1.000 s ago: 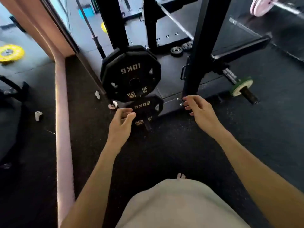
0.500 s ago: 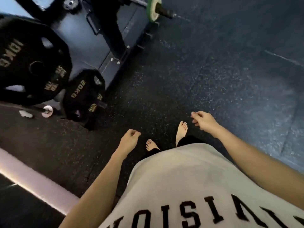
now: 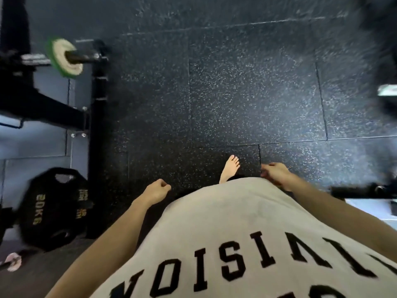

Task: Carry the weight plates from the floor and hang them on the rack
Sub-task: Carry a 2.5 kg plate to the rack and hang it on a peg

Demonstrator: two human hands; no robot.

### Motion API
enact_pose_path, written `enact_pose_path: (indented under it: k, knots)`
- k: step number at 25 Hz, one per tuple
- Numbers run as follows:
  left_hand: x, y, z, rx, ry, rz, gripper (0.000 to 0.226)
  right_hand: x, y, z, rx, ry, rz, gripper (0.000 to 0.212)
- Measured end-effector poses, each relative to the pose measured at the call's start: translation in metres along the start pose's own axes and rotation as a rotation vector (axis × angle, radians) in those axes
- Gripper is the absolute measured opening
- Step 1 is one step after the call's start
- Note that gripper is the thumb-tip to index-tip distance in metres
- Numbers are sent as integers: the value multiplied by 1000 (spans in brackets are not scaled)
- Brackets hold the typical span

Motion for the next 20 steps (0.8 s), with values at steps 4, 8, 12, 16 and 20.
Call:
enact_pose_path:
  k: [4, 8, 12, 16, 20]
  knots:
    - [31, -34, 107, -39, -13, 70, 31, 68, -28, -44, 20, 40, -54, 19]
    - [59, -68, 189, -37, 79, 140, 35, 121, -66, -110, 48, -16, -50, 14]
    - [98, -123, 238, -24, 136, 131, 28, 146, -110, -179, 15, 16, -74, 16]
    - [152, -187, 294, -89, 2, -57, 35, 168, -143, -259, -24, 78, -113, 13]
    - [253, -232, 373, -82, -36, -31, 30, 211, -164, -390, 14, 67, -99, 13]
Point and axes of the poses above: each hand's wrist, its own y-axis away from the middle knuckle, its own x-axis out of the back of the hand, z = x × y, the point moved 2 cm from there along -y, towards the middle knuckle, and after that the axes turned 6 degrees about -x, right-handed, at the moved point
